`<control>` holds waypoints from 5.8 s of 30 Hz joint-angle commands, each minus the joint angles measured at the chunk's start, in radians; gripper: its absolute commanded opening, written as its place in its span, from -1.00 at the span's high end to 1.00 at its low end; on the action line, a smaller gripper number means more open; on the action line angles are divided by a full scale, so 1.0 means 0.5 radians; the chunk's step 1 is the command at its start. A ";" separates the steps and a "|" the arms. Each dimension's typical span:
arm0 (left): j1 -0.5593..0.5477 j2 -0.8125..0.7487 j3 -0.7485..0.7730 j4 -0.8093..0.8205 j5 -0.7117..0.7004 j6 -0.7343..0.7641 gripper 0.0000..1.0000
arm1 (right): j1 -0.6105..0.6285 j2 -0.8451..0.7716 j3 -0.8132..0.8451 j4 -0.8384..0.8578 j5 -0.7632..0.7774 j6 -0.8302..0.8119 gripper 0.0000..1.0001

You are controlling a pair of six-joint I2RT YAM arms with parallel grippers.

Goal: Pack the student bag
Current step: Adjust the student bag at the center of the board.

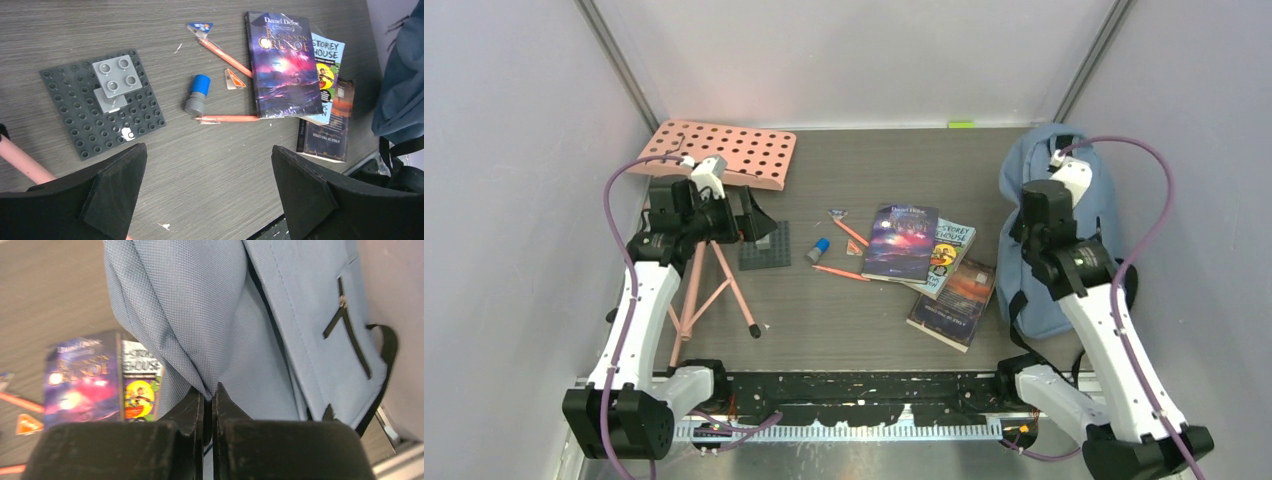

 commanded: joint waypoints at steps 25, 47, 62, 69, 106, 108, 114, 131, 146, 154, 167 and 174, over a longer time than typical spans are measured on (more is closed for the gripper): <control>-0.675 -0.600 -0.010 0.608 0.291 0.181 -0.97 | 0.008 0.129 1.203 0.245 -2.674 -0.039 0.99; -0.732 -0.064 0.585 1.227 0.417 0.476 -0.97 | 0.008 0.058 0.769 0.802 -3.490 0.175 0.99; -0.914 0.177 0.678 1.284 0.477 0.815 -0.97 | 0.009 0.122 0.639 0.620 -3.518 0.027 0.99; -1.001 0.292 0.755 1.200 0.562 0.873 -0.72 | 0.013 0.131 0.616 0.551 -3.551 -0.051 0.99; -1.058 -0.054 1.038 0.026 -0.025 0.464 1.00 | 0.082 0.047 0.359 0.522 -2.231 -0.365 -0.81; -1.058 -0.008 1.074 0.009 -0.036 0.451 1.00 | 0.086 -0.037 0.268 0.619 -2.272 -0.377 -0.85; -1.060 0.081 1.163 -0.072 -0.102 0.481 1.00 | 0.084 -0.198 0.112 0.815 -2.304 -0.358 -0.91; -1.059 0.136 1.166 -0.021 0.162 0.518 1.00 | 0.168 0.194 0.179 0.757 -2.320 -0.642 -0.94; -1.059 -0.137 0.813 0.322 0.049 0.572 -0.45 | 0.305 0.097 0.624 0.436 -1.521 -0.257 0.99; -1.058 -0.110 0.732 0.055 -0.350 0.487 -0.99 | 0.203 0.412 1.181 -0.343 -1.076 -0.091 0.99; -1.058 -0.090 0.398 0.233 -0.203 0.383 -0.99 | -0.452 0.404 0.572 -0.325 -1.266 0.078 0.99; -1.058 0.035 0.151 0.531 0.027 -0.029 -0.99 | -0.462 0.511 0.319 -0.275 -0.896 0.077 0.99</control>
